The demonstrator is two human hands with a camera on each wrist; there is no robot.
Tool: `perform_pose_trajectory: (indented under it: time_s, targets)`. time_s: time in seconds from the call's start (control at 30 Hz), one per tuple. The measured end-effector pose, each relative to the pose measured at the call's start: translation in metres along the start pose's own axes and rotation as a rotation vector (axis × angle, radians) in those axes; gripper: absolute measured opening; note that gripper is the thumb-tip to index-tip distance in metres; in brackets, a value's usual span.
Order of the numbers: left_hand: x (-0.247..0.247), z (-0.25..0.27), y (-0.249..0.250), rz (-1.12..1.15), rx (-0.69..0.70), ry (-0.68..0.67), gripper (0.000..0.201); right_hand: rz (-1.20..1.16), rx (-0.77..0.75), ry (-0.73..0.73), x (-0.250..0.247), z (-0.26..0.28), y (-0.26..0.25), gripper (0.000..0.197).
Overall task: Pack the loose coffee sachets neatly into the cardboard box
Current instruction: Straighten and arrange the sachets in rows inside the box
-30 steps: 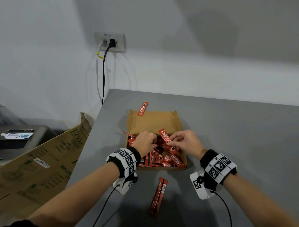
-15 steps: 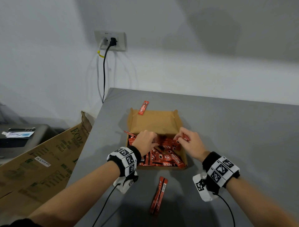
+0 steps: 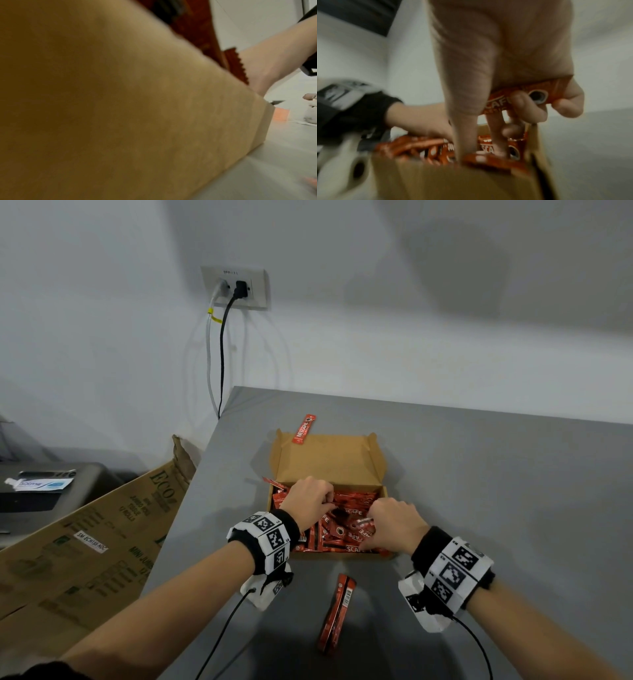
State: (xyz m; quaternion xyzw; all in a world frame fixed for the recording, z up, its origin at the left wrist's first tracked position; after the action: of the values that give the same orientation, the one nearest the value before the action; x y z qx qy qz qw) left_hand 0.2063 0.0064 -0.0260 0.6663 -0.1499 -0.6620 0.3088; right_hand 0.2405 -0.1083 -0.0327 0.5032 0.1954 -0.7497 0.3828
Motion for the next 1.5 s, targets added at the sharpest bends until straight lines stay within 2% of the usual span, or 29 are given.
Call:
perform_pose_trajectory:
  time_s: [0.13,0.2,0.3,0.5,0.6,0.73,0.83,0.9,1.0,1.23,1.37,1.43,1.5]
  targets:
    - [0.000,0.001,0.000,-0.004,0.001,-0.009,0.014,-0.252,0.001,0.063,-0.028,0.004,0.011,0.027]
    - [0.001,0.001,-0.001,-0.006,0.005,-0.019,0.013,-0.327,-0.082,0.077,-0.041,0.012,0.003,0.020]
    - [0.002,0.001,-0.002,-0.026,0.007,-0.018,0.015,-0.484,-0.273,-0.034,-0.037,0.029,-0.030,0.017]
    - [0.000,0.001,0.001,-0.011,0.014,-0.006,0.015,-0.345,-0.518,-0.183,-0.012,0.047,-0.087,0.018]
    - [-0.001,0.001,0.002,-0.003,0.027,0.008,0.014,-0.218,-0.561,-0.134,-0.006,0.048,-0.102,0.020]
    - [-0.001,0.002,0.001,0.004,0.020,0.004,0.014,-0.192,-0.544,-0.036,-0.007,0.044,-0.098,0.030]
    - [0.001,0.001,0.000,-0.002,0.023,-0.010,0.010,-0.408,-0.488,0.049,-0.027,0.040,-0.077,0.036]
    - [0.002,0.002,-0.002,0.011,0.018,-0.008,0.011,-0.580,-0.396,0.102,-0.038,0.033,-0.051,0.030]
    - [0.001,0.001,-0.002,-0.007,-0.002,-0.011,0.016,-0.650,-0.284,0.173,-0.041,0.021,-0.018,0.004]
    - [0.000,0.002,0.002,-0.016,0.013,-0.009,0.011,-0.945,-0.204,0.130,-0.024,0.004,0.001,0.022]
    - [0.000,0.002,0.002,-0.009,0.008,-0.009,0.012,-0.856,-0.152,0.228,-0.027,0.001,0.010,0.040]
    - [0.000,0.003,0.002,-0.011,0.015,-0.009,0.012,-0.819,-0.103,0.301,-0.032,0.001,0.019,0.033]
    - [-0.001,0.003,0.003,-0.014,0.018,-0.007,0.011,-0.847,-0.112,0.303,-0.031,0.000,0.019,0.018]
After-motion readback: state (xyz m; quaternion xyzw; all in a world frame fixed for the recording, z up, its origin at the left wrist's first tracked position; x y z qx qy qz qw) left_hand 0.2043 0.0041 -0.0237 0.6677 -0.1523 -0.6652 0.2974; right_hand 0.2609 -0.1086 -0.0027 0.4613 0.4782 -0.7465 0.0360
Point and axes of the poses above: each hand's wrist, its own z-axis away from the middle knuckle, its own x-axis out of the palm, y = z × x, the point moved 10 cm from there along -z, towards the middle knuckle, and after that the axes turned 10 degrees about z, right-handed, at the moved point
